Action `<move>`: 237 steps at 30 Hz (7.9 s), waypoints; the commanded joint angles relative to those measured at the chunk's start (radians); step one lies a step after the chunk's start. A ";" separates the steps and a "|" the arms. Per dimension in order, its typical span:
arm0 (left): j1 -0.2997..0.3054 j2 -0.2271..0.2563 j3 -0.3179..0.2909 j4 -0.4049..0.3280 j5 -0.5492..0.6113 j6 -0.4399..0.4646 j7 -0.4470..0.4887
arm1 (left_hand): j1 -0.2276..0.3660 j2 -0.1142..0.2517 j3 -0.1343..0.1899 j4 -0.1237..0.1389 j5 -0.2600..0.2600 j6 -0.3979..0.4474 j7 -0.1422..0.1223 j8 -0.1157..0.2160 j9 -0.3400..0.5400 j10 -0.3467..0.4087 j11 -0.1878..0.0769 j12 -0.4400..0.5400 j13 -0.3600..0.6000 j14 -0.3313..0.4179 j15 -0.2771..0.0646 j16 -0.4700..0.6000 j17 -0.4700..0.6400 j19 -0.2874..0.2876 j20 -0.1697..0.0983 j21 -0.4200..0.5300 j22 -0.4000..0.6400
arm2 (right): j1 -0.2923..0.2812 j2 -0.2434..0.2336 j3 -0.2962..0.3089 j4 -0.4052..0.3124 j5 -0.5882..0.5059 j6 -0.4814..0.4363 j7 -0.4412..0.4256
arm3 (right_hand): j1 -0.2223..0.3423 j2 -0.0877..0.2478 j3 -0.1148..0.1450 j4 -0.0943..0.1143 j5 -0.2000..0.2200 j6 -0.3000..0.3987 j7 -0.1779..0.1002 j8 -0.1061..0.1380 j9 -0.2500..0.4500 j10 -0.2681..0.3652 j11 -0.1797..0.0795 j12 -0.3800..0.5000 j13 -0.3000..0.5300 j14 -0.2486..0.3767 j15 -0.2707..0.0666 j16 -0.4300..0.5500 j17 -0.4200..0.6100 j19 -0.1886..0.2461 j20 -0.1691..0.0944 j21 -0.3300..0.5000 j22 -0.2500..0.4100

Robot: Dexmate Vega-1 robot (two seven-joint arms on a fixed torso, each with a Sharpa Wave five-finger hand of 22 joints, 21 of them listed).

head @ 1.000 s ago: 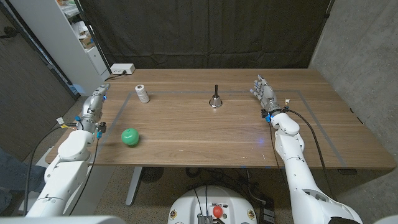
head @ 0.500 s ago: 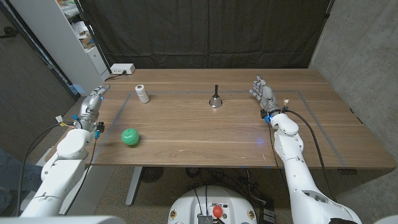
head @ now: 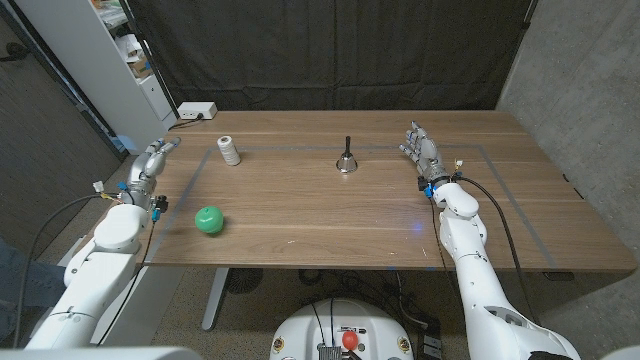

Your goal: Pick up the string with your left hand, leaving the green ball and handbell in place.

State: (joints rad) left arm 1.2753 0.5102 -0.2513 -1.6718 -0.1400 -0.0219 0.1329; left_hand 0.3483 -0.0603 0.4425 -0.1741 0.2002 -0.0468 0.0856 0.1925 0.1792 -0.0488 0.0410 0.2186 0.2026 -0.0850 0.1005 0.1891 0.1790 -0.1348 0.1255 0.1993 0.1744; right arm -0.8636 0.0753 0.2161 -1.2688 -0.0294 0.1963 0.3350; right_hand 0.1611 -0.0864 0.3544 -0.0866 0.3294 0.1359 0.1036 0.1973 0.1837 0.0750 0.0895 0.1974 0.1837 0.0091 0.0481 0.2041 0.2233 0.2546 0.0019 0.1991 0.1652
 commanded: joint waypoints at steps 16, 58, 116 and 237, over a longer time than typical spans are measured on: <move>-0.035 0.041 0.081 -0.046 0.104 0.134 0.044 | 0.044 -0.017 0.001 -0.006 0.018 0.000 0.006 0.007 0.005 -0.007 0.012 0.002 0.005 -0.013 0.006 -0.001 0.006 -0.001 0.008 -0.001 0.005 | -0.009 0.007 0.000 0.001 0.007 0.012 0.002 | 0.001 0.009 -0.005 -0.002 0.006 0.018 0.000 0.004 0.004 0.016 0.000 0.003 0.005 0.011 0.001 0.006 -0.002 0.005 -0.001 -0.005 0.005; -0.070 0.107 0.201 -0.088 0.299 0.319 0.140 | 0.095 -0.041 -0.002 -0.001 0.027 0.014 0.005 0.014 0.005 -0.005 0.006 0.006 0.007 -0.013 -0.002 0.002 0.005 -0.002 0.023 -0.002 0.005 | -0.009 -0.001 0.003 -0.007 0.020 0.008 0.014 | -0.001 0.009 -0.011 -0.003 0.009 0.022 -0.003 0.002 0.004 0.021 -0.002 0.001 0.005 0.014 0.002 0.005 -0.005 0.005 -0.003 -0.007 0.005; -0.211 0.138 0.356 -0.005 0.345 0.442 0.134 | 0.139 -0.046 -0.003 0.009 0.033 0.020 0.010 0.012 0.006 -0.006 0.012 0.007 0.008 -0.012 0.001 0.002 0.005 -0.006 0.026 -0.003 0.006 | 0.022 0.005 0.010 0.049 0.028 0.042 0.008 | -0.004 0.011 -0.018 -0.004 0.013 0.023 -0.004 0.000 0.004 0.023 -0.001 -0.001 0.005 0.017 0.001 0.005 -0.007 0.005 -0.002 -0.008 0.005; -0.566 0.051 0.610 0.439 0.392 0.310 0.121 | 0.164 -0.041 -0.018 0.027 0.028 0.051 0.011 0.014 0.007 0.008 0.004 0.013 0.009 0.002 -0.005 0.007 0.004 -0.002 0.033 0.002 0.008 | 0.100 -0.011 0.035 0.195 0.013 0.114 -0.010 | -0.006 0.015 -0.031 -0.006 0.021 0.026 -0.006 -0.001 0.004 0.025 -0.004 -0.003 0.005 0.020 0.001 0.005 -0.009 0.006 0.000 -0.008 0.005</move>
State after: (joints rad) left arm 0.7324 0.5744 0.3434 -1.2777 0.2477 0.3158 0.2430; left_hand 0.4969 -0.1037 0.4204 -0.1516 0.2293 -0.0029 0.0932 0.2002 0.1835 -0.0525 0.0447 0.2265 0.2069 -0.0926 0.0959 0.1891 0.1789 -0.1446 0.1541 0.1994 0.1789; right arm -0.7538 0.0620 0.2558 -1.0572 -0.0111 0.3120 0.3364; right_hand 0.1480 -0.0733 0.3271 -0.0950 0.3440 0.1518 0.0947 0.1973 0.1837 0.0892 0.0857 0.1974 0.1837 0.0215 0.0462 0.2041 0.2142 0.2545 0.0018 0.1914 0.1651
